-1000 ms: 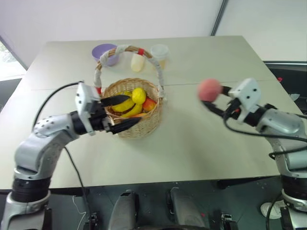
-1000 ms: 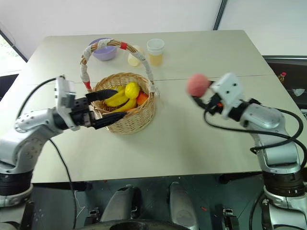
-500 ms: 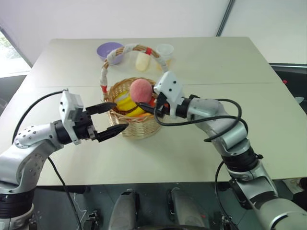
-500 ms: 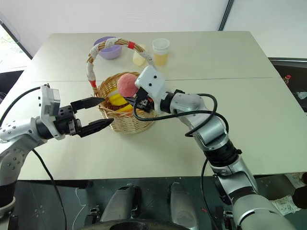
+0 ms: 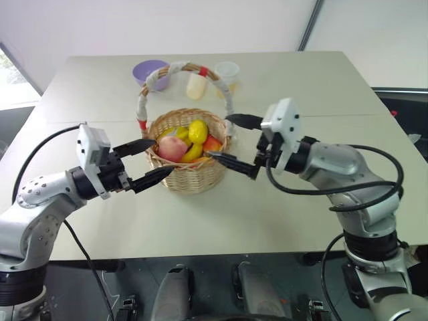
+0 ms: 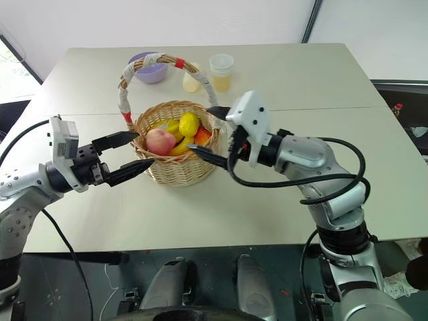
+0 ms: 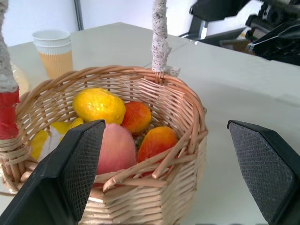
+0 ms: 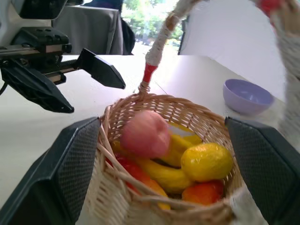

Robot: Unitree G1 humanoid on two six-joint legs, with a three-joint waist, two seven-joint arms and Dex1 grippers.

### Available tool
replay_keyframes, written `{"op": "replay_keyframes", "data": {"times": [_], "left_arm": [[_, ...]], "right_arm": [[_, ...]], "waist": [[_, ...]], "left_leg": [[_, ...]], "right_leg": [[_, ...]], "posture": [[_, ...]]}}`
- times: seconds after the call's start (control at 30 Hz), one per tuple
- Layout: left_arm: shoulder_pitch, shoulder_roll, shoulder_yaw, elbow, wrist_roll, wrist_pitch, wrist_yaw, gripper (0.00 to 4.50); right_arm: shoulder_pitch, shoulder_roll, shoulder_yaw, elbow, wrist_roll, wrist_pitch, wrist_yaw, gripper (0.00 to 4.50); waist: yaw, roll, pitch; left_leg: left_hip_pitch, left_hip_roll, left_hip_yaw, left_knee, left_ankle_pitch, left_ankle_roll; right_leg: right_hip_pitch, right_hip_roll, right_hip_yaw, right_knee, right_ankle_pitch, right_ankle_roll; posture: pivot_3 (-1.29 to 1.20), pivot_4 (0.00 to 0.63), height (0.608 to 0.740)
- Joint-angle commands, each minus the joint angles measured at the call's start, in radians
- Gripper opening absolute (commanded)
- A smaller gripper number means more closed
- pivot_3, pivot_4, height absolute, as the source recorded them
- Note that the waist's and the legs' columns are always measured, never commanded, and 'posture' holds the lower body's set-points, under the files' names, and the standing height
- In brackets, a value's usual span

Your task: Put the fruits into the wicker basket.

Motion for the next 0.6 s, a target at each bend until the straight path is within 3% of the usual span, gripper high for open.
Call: {"op": "replay_keyframes", "data": {"times": [0.03, 0.33, 0.43, 0.6], "left_arm": [[-0.016, -0.007, -0.002, 0.01, 0.014, -0.029, -0.008, 4.5], [-0.038, -0.022, -0.031, 0.02, 0.032, -0.034, -0.009, 4.5], [-0.035, -0.028, -0.029, 0.01, 0.03, -0.028, -0.004, 4.5], [-0.031, -0.039, -0.036, 0.001, 0.032, -0.028, 0.003, 4.5]], "right_arm": [[-0.009, 0.052, -0.029, 0.066, -0.033, 0.036, -0.128, 4.41], [-0.081, 0.271, -0.022, 0.352, -0.092, -0.116, -0.252, 4.41], [-0.081, 0.283, -0.029, 0.37, -0.09, -0.14, -0.25, 3.1], [-0.065, 0.282, -0.028, 0.344, -0.073, -0.152, -0.237, 0.34]], "waist": [[-0.003, 0.0, 0.0], [0.002, 0.0, 0.0], [0.005, 0.0, 0.0], [0.003, 0.0, 0.0]], "left_leg": [[0.0, 0.0, 0.0, 0.0, 0.0, 0.0], [0.0, 0.0, 0.0, 0.0, 0.0, 0.0], [-0.001, 0.0, -0.001, 0.0, 0.0, 0.0], [-0.001, 0.0, 0.0, 0.0, 0.0, 0.0]], "right_leg": [[0.0, 0.001, 0.0, 0.0, 0.0, 0.0], [-0.002, 0.002, 0.001, 0.002, 0.0, 0.0], [-0.002, 0.0, 0.0, 0.002, 0.0, 0.0], [-0.002, 0.0, 0.0, 0.002, 0.0, 0.0]], "posture": [[0.0, 0.15, 0.74], [0.0, 0.15, 0.74], [0.0, 0.15, 0.74], [0.0, 0.15, 0.74]]}}
